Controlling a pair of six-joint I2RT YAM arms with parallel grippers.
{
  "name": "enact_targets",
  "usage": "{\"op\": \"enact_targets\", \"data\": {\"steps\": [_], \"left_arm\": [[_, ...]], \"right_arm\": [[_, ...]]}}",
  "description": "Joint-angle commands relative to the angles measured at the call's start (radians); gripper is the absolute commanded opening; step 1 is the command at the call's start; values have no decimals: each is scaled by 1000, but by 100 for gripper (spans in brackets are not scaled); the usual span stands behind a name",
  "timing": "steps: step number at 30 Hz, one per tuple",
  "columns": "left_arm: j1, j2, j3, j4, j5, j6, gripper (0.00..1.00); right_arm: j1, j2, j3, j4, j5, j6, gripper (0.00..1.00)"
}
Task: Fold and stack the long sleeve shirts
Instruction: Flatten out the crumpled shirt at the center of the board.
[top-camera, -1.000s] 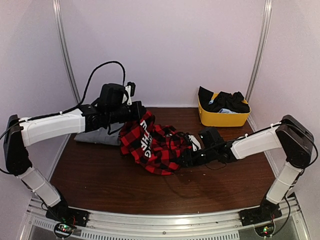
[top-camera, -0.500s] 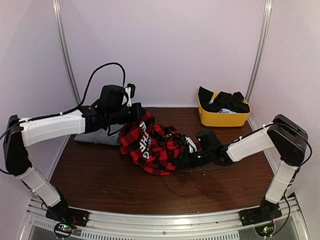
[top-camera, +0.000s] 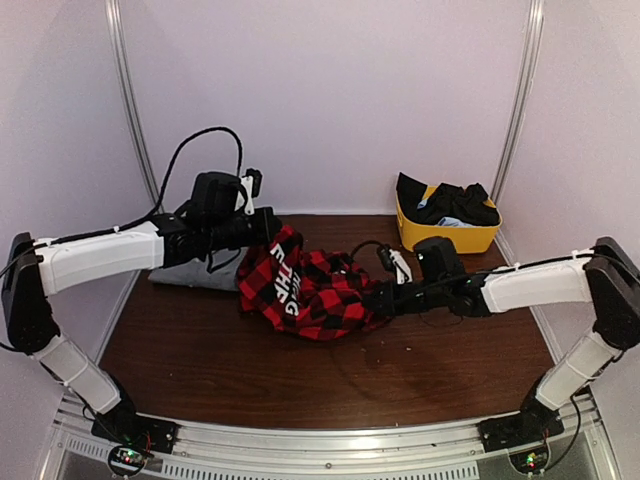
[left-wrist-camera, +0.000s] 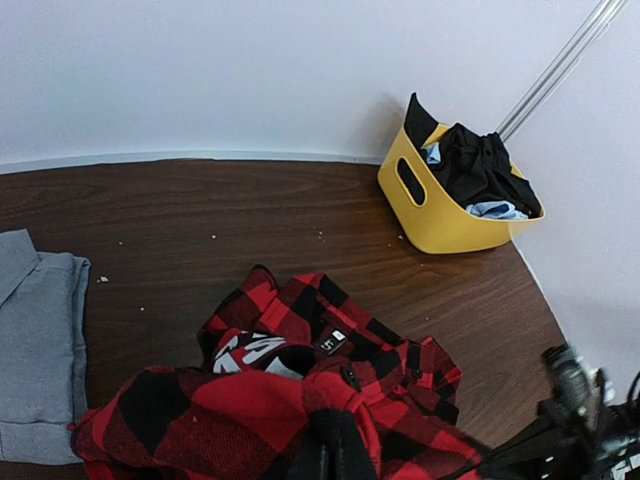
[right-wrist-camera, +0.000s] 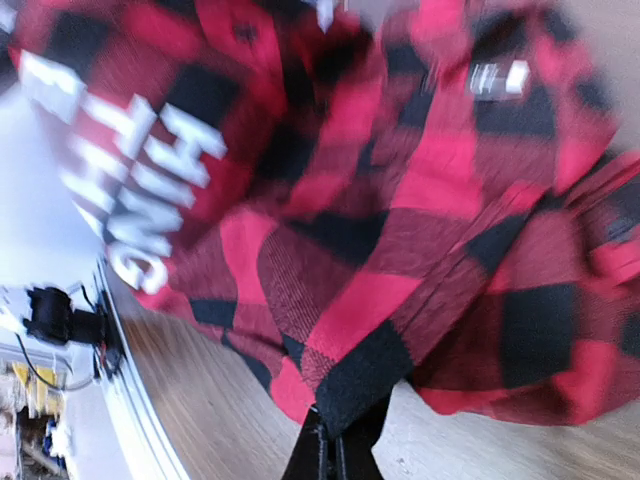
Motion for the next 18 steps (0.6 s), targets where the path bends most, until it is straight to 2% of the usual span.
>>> {"op": "enact_targets", "data": {"steps": [1,3,5,9,11,15,18], "left_arm": [[33,73,36,66,81,84,0],[35,132,81,63,137,125,2],[35,189,132,60,188,168,10],[35,260,201,24,246,219,33],[35,249,174,28,255,238,45],[35,160,37,68,268,268,78],[33,85,-83,129,293,286,88]], "right_arm": [[-124,-241,21,-214,138,-62,0],[-193,-314,26,-282,215,-75,0],[-241,-357,44,-344,283,-93,0],[-304,-371,68,-413,368,-111,0],[-322,-368,65,-417,407,-116,0],[-378,-353,47,-404,426,-124,0],[-421,-340,40,-382,404,-129,0]]}}
